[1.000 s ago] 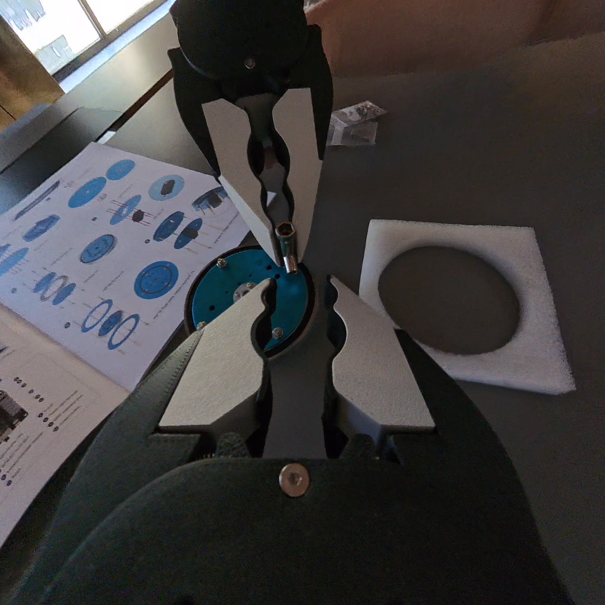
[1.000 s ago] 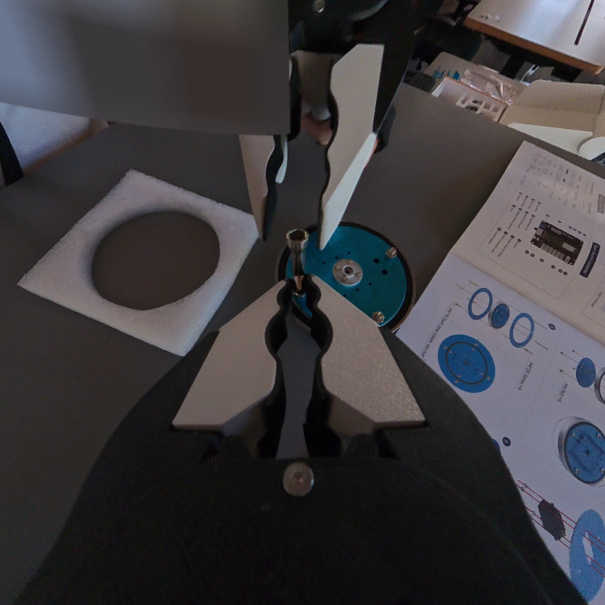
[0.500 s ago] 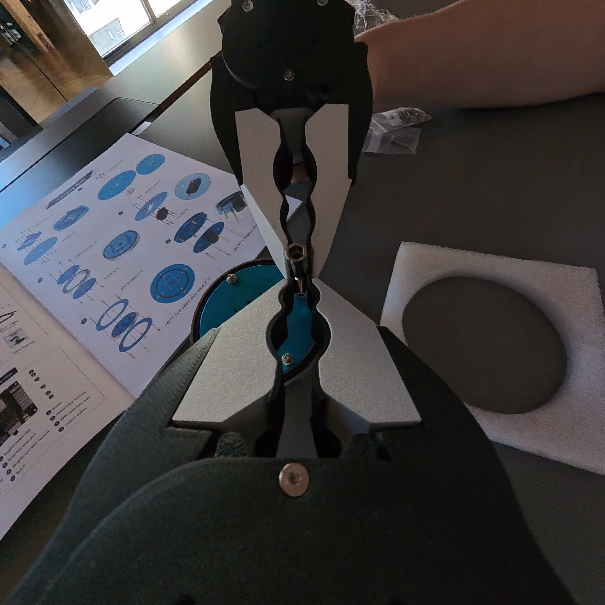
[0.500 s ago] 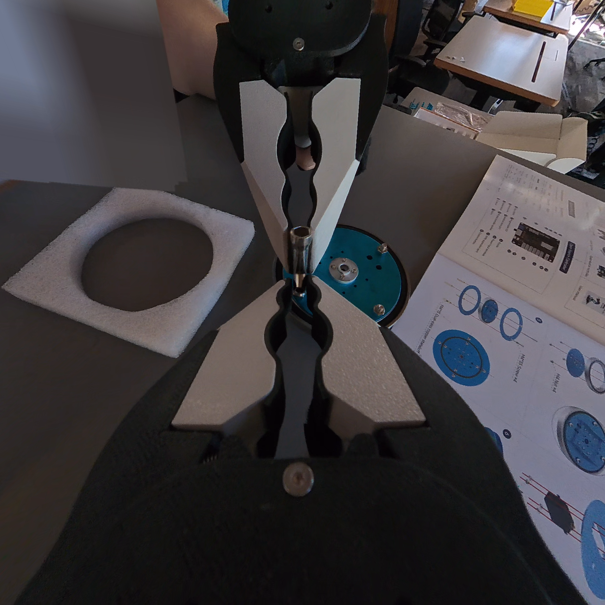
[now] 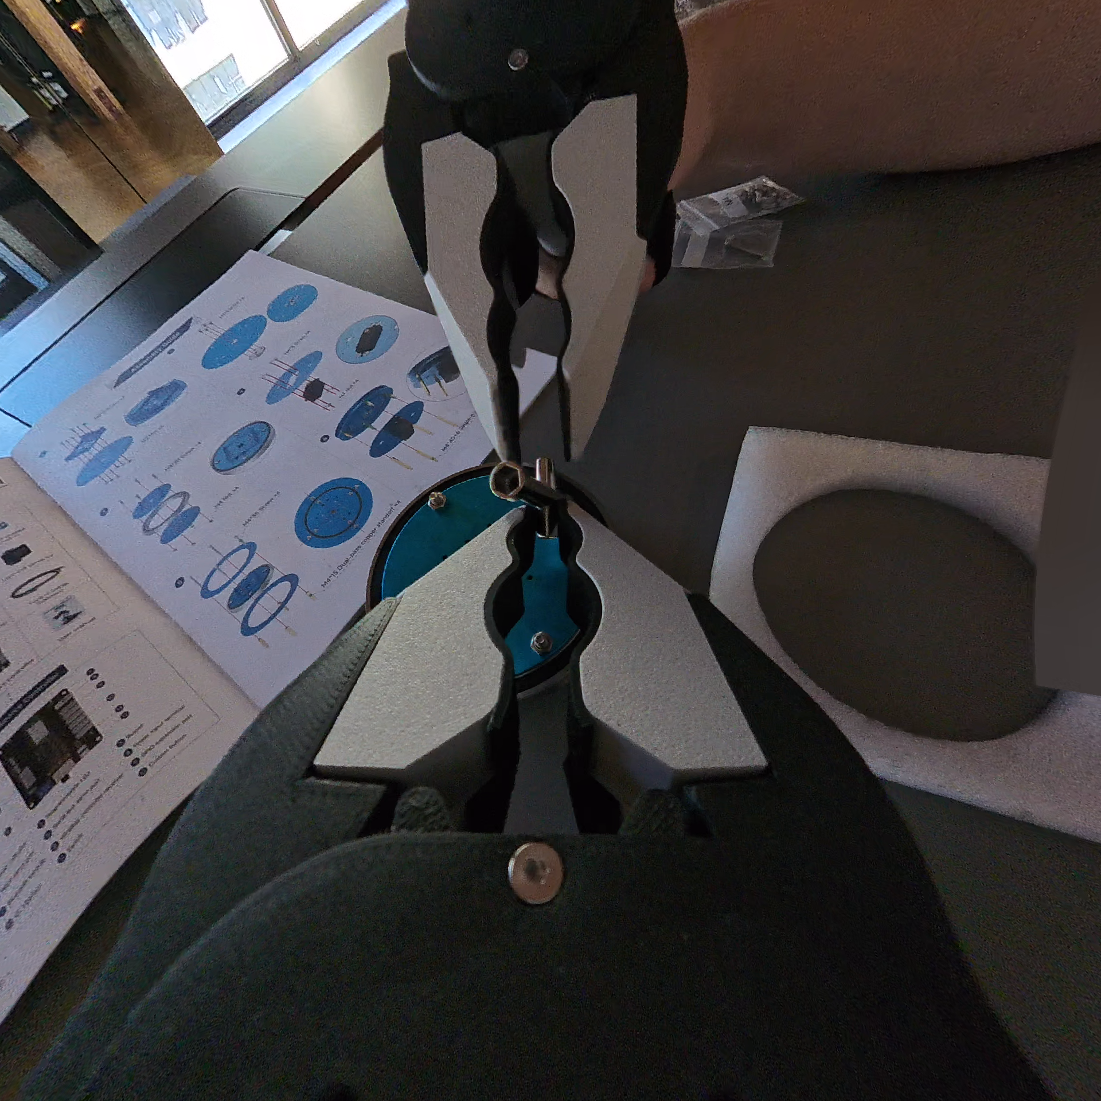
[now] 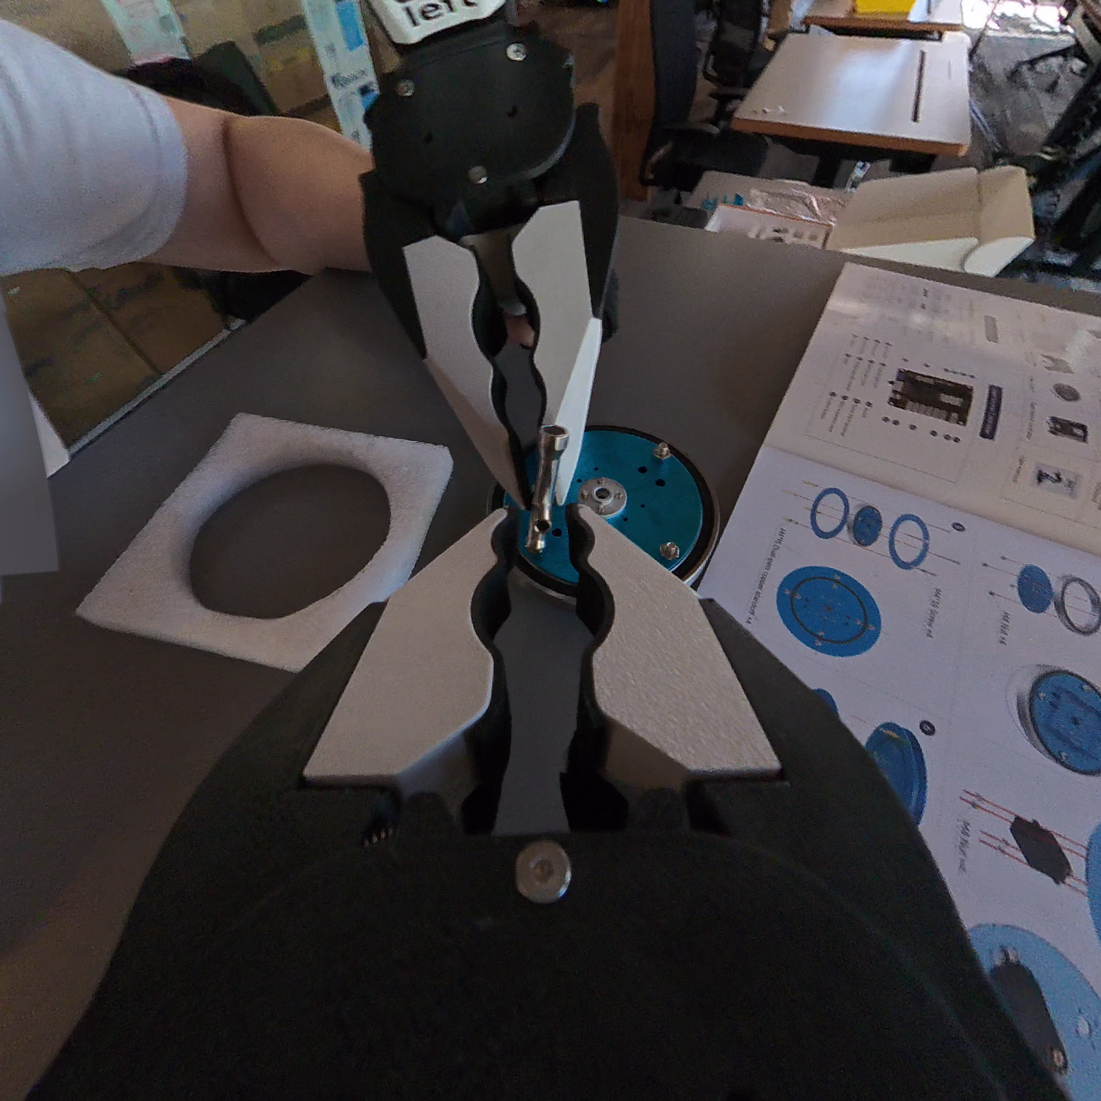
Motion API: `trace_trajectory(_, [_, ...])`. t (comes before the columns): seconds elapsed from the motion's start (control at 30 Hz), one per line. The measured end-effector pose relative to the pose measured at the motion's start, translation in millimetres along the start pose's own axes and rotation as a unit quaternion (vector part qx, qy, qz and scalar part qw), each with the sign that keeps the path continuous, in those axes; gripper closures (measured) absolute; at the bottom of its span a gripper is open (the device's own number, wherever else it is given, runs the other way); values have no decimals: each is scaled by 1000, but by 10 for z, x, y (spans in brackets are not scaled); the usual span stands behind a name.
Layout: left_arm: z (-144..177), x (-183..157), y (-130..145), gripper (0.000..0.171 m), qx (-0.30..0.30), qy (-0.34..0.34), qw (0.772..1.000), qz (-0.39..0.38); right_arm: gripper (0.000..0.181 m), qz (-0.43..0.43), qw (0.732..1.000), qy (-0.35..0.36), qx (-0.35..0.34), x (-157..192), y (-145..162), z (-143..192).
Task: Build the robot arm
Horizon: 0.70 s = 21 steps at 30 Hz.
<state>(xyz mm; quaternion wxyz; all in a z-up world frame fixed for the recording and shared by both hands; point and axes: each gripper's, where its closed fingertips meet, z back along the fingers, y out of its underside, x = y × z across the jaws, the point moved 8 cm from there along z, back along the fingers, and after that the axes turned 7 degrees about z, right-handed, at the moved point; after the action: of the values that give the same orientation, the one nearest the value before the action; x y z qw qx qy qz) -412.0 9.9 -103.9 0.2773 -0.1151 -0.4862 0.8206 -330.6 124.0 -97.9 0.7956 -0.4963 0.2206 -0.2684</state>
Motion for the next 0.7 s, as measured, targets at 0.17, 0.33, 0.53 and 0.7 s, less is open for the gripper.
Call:
trace_trajectory(0.17, [-11, -30, -35, 165, 11, -3, 999, -33, 173, -32, 998, 40, 30, 95, 67, -70])
trace_trajectory(0.33, [-4, 30, -51, 165, 35, 27, 998, -47, 177, -18, 993, 113, 28, 176, 95, -86])
trace_trajectory(0.53, [-96, 100, -163, 165, 66, 67, 993, -74, 176, -1, 986, 169, 10, 255, 66, -5])
trace_trajectory(0.7, [-120, 94, -184, 165, 63, 74, 992, -81, 178, -27, 987, 159, 1, 256, 87, 37])
